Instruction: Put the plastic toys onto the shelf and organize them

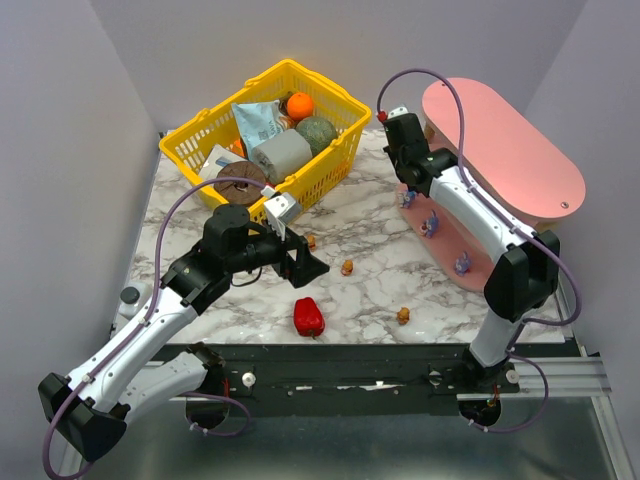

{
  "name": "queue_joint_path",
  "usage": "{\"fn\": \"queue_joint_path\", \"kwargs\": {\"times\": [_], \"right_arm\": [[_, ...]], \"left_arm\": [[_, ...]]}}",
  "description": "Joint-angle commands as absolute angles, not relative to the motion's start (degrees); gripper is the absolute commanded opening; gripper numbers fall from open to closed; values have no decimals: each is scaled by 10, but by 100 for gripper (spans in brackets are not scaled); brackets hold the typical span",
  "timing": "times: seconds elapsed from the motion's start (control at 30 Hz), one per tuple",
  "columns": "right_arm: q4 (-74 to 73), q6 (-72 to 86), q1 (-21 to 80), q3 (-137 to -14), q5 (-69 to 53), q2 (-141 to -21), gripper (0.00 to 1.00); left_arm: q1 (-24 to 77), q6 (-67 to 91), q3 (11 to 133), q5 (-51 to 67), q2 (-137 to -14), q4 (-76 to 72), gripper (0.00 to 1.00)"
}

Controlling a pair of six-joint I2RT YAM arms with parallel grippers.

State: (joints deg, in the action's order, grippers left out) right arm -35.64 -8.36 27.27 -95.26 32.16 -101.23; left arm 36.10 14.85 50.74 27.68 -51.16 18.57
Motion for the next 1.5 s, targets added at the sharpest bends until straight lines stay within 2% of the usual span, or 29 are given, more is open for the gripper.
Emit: {"fn": "queue_joint_path", "kwargs": {"times": [0.0, 0.5, 0.77, 0.9, 1.0, 1.03, 1.13, 1.27, 1.47], "right_arm": [[-351, -72, 268, -970, 344, -1029, 5], [-351, -64, 259, -985, 340, -1046, 5], [-351, -62, 261, -952, 212, -992, 11], [-372, -45, 265, -952, 155, -958, 22], [-401, -28, 276, -938, 120, -939, 33], [-411, -26, 281, -928, 95, -925, 40], [-400, -13, 314, -861, 51, -885, 51], [-369, -2, 393, -769, 30, -854, 60], [-302, 11, 441, -673, -85, -849, 69]], "left_arm": [[358, 149, 504, 286, -501, 190, 99], [355, 148, 504, 283, -502, 191, 99], [353, 149, 502, 284, -505, 187, 99], [353, 149, 501, 284, -506, 182, 99], [352, 149, 502, 280, -506, 179, 99], [352, 149, 501, 279, -504, 178, 99], [352, 150, 495, 263, -494, 171, 99], [352, 156, 491, 222, -474, 163, 99], [352, 161, 497, 178, -450, 161, 99]]}}
